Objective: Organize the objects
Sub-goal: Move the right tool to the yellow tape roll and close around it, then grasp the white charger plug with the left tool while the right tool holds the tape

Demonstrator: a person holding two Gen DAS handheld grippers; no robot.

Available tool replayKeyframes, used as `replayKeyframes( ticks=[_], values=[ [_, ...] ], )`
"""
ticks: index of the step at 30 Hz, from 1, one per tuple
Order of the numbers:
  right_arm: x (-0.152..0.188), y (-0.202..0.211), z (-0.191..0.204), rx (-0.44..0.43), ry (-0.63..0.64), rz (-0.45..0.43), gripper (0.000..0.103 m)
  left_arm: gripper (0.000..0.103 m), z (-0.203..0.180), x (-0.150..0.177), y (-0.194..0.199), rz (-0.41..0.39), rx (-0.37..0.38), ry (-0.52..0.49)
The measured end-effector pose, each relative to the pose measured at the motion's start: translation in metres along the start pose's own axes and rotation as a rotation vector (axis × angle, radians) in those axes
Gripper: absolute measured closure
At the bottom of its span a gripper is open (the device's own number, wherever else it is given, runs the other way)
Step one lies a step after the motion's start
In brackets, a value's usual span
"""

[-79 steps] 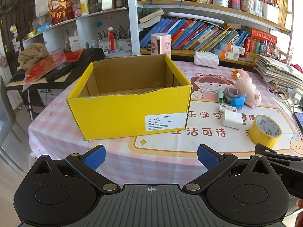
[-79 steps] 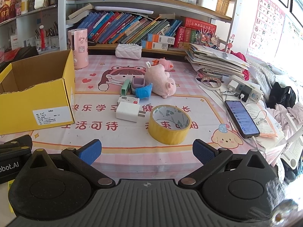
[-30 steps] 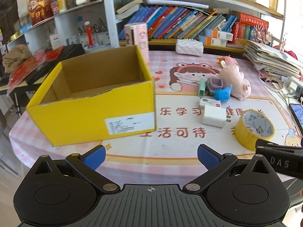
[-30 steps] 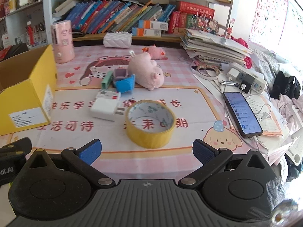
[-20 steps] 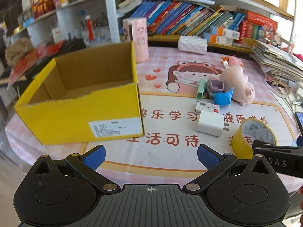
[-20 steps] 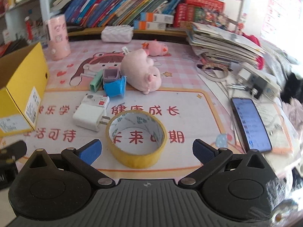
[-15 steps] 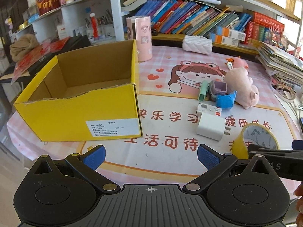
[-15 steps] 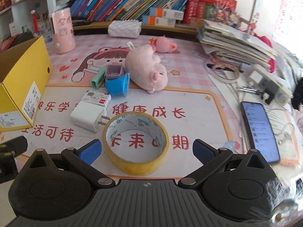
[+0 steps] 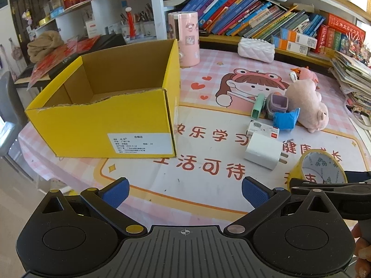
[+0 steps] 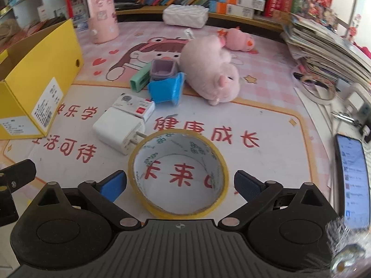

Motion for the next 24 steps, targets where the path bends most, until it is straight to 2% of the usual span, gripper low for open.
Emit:
replayKeyframes(
  ticks=[2, 6, 10, 15, 22, 24],
  values=[
    [0.0, -0.002, 0.001, -0.008, 0.019, 0.005, 0.017, 0.0, -0.001, 0.0, 0.0, 0.0, -0.004, 0.009],
    [-0.003, 0.0, -0.004, -0.04, 0.02, -0.007, 0.018, 0.0, -0.006, -0.002, 0.001, -0.005, -0.001, 0.012],
    [-0.01, 0.02, -0.012, -0.049, 0.021, -0.099, 0.018, 0.0, -0.017, -0.005, 0.0, -0.024, 0.029, 0.002],
    [-0.016, 0.044, -0.029, 0.016, 0.013, -0.215, 0.018, 0.0, -0.036, -0.012, -0.002, -0.058, 0.1, -0.011],
    [-0.021, 0.053, -0.066, 0.089, -0.069, -0.247, 0.018, 0.0, -0.075, -0.02, -0.013, -0.084, 0.181, -0.112],
    [-0.022, 0.052, -0.075, 0.108, -0.081, -0.243, 0.018, 0.0, -0.082, -0.022, -0.02, -0.062, 0.188, -0.116]
  ],
)
Point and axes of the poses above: each gripper's, at about its wrist camera, not at the fingertips, and y roughly against the way its jaws point, z to its left, x to its underside, the point moved 1 cm from there along -y, roughly the way its jaws point
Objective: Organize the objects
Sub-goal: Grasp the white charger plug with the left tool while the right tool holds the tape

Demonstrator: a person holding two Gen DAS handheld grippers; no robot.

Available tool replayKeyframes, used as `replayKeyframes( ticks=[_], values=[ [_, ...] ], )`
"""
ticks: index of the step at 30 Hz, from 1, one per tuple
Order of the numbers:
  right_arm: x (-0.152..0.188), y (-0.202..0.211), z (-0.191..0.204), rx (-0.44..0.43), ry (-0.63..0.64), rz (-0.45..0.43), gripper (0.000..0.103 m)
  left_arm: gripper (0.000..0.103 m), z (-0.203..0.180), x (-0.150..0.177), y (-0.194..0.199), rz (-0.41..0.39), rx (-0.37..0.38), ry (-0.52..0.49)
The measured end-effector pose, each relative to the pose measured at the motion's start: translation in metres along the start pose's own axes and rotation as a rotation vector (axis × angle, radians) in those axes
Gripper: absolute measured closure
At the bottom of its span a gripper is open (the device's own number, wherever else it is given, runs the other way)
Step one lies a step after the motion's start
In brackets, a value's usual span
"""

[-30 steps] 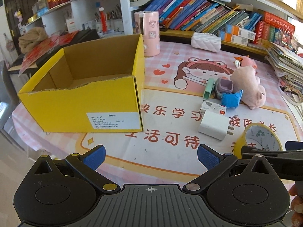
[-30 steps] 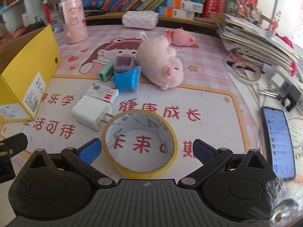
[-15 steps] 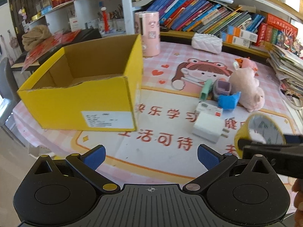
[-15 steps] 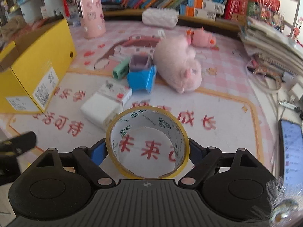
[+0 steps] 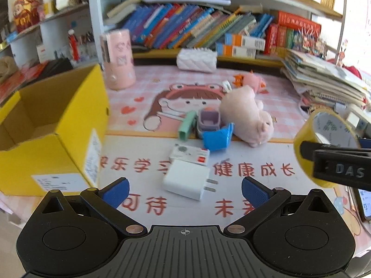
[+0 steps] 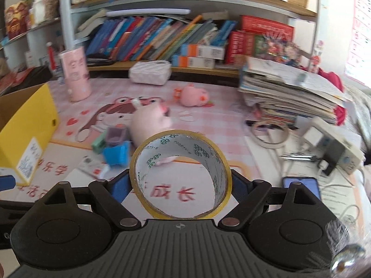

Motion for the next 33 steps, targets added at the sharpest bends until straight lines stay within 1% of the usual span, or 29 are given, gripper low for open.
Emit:
replayKeyframes(
  ticks=[3, 7, 10, 12, 14, 16, 20, 21, 26, 27, 28, 31, 33],
  values=[
    [0.001, -0.002, -0.009, 0.02, -0.008, 0.002, 0.018, 0.0, -0.002, -0.003, -0.009, 0.031, 0.016, 0.028],
    [0.002, -0.006, -0.014, 0.03, -0.002, -0.001, 0.018, 0.001, -0.007, -0.004, -0.027, 0.091, 0.007, 0.012],
    [0.001, -0.01, -0.015, 0.028, 0.011, -0.003, 0.018, 0.001, -0.009, -0.006, -0.036, 0.11, -0.005, -0.002],
    [0.0, -0.012, -0.015, 0.023, 0.017, -0.008, 0.018, 0.002, -0.01, -0.009, -0.041, 0.104, -0.009, -0.008],
    [-0.002, -0.015, -0.015, 0.015, 0.02, -0.013, 0.018, 0.007, -0.009, -0.012, -0.047, 0.107, -0.01, -0.013],
    [-0.004, -0.017, -0.015, 0.009, 0.023, -0.015, 0.018, 0.017, -0.008, -0.014, -0.054, 0.122, -0.004, -0.009],
    [-0.007, -0.024, -0.014, 0.003, 0.03, -0.007, 0.018, 0.026, -0.007, -0.015, -0.065, 0.146, -0.007, -0.014],
    [-0.007, -0.025, -0.014, 0.001, 0.03, -0.003, 0.018, 0.032, -0.007, -0.015, -0.068, 0.152, -0.015, -0.019],
    [-0.01, -0.031, -0.013, 0.0, 0.024, 0.008, 0.018, 0.034, -0.004, -0.017, -0.069, 0.156, 0.002, -0.009],
    [-0.01, -0.031, -0.013, -0.001, 0.023, 0.009, 0.018, 0.045, -0.002, -0.018, -0.066, 0.14, -0.003, 0.0],
    [-0.01, -0.032, -0.013, -0.002, 0.023, 0.01, 0.018, 0.053, -0.001, -0.02, -0.063, 0.125, 0.004, 0.005],
    [-0.011, -0.034, -0.01, -0.008, 0.023, 0.016, 0.018, 0.055, 0.005, -0.024, -0.058, 0.113, 0.016, 0.031],
    [-0.011, -0.036, -0.008, -0.014, 0.02, 0.026, 0.018, 0.055, 0.009, -0.021, -0.054, 0.107, 0.007, 0.033]
  ],
)
Point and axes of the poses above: each gripper's, at about its wrist camera, not at the fingertips, and y roughly against the way its jaws point, z to its left, x to its underside, the point moved 1 cm from there along -y, roughly the way its jaws point
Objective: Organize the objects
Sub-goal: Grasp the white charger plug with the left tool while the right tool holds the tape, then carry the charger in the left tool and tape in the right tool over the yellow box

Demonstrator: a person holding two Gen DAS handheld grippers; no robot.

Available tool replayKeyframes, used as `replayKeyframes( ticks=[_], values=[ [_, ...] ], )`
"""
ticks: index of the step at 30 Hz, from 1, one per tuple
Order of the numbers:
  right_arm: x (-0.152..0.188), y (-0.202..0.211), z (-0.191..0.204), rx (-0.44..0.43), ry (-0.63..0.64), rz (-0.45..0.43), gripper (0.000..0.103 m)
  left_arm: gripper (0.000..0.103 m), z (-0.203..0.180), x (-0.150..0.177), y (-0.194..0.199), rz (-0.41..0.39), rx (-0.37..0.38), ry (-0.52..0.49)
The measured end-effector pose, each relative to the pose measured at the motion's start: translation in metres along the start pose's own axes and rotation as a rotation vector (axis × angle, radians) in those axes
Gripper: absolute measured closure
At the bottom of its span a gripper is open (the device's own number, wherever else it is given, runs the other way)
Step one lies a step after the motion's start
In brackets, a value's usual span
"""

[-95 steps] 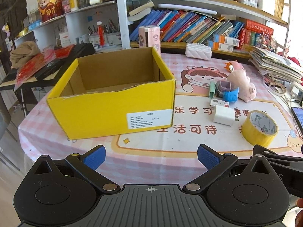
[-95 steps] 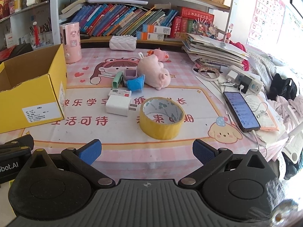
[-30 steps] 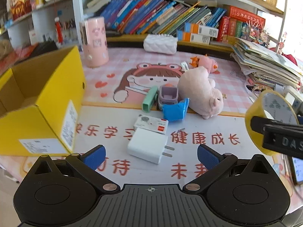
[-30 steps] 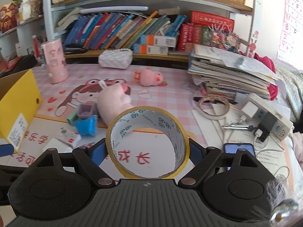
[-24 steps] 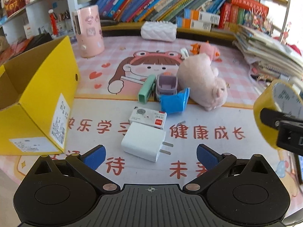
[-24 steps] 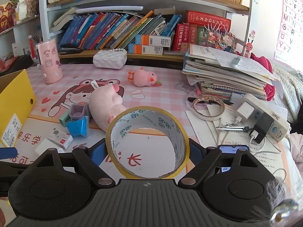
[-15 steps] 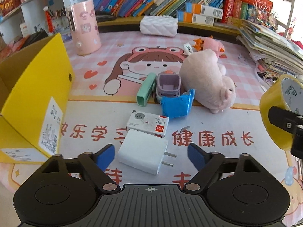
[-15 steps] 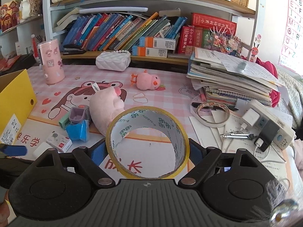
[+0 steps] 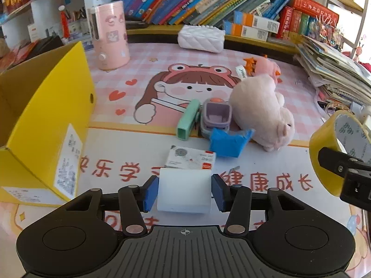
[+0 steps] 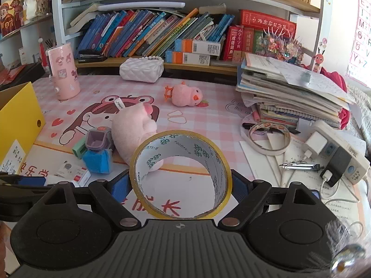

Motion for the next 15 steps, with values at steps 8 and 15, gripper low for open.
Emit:
replayKeyframes(
  ticks=[8, 15],
  values=[
    [0.001, -0.001, 0.013, -0.031, 0.006, 0.015, 0.018, 0.056, 0.015, 0.003, 0.019, -0.06, -0.008, 0.041],
    [0.006, 0.002, 0.023, -0.057, 0.026, 0.033, 0.018, 0.056, 0.021, 0.01, 0.033, -0.072, -0.008, 0.055]
  ],
)
Point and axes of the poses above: each gripper's, at about its wrist camera, not at the fingertips, and y roughly against the way its jaws point, z to its left, x to its underside, the point moved 1 cm from there along -y, roughly the way its jaws point
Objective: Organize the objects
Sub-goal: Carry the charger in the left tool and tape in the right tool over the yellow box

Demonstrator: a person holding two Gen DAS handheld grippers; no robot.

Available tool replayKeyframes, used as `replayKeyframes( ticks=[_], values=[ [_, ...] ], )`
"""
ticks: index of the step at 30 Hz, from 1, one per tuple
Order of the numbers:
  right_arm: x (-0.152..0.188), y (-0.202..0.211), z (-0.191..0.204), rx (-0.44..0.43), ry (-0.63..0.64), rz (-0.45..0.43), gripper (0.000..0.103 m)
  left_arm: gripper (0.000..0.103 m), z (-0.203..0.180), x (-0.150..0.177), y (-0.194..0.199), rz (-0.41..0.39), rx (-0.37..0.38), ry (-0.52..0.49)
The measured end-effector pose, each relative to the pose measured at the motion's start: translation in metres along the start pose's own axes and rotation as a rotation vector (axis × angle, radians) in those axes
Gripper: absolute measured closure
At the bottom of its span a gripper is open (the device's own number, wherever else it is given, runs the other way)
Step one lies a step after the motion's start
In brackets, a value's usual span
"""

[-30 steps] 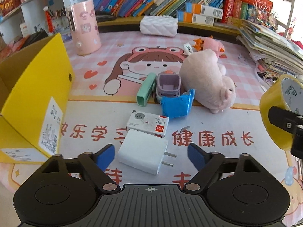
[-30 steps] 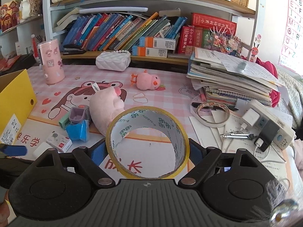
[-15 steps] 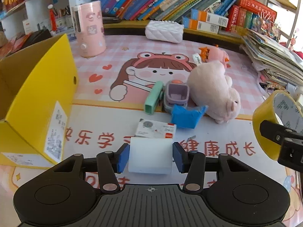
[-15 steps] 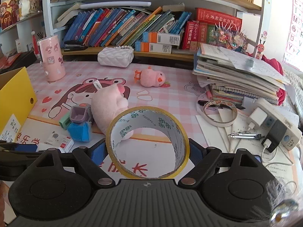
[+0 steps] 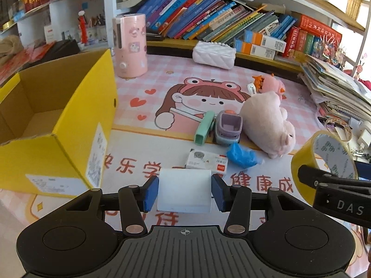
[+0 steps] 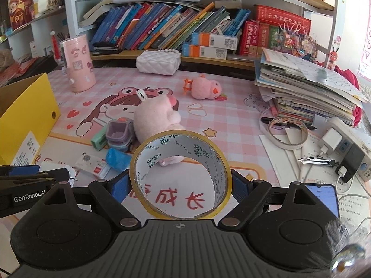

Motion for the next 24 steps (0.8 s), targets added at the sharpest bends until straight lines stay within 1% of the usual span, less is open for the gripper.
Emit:
replayKeyframes(
  ticks=[7, 13, 18, 24],
  values=[
    [0.007, 0.005, 0.017, -0.031, 0.017, 0.027, 0.018, 0.056, 0.02, 0.012, 0.025, -0.033, -0.012, 0.035],
    [0.014, 0.02, 0.046, -0.058, 0.051, 0.028, 0.018, 0.056, 0.05, 0.022, 0.049, -0.074, -0.022, 0.068],
    [0.021, 0.035, 0.079, -0.062, 0.067, 0.032, 0.018, 0.056, 0.082, 0.032, 0.07, -0.104, -0.015, 0.081],
    [0.027, 0.055, 0.128, -0.082, 0.089, 0.032, 0.018, 0.056, 0.133, 0.042, 0.098, -0.136, -0.025, 0.109]
  ],
)
Point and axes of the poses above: each gripper's, at about its wrist camera, not at the fingertips, and y roughly against the way its jaws point, z to its left, x to its underside, the point moved 1 cm from there along -y, roughly the way its jaws point
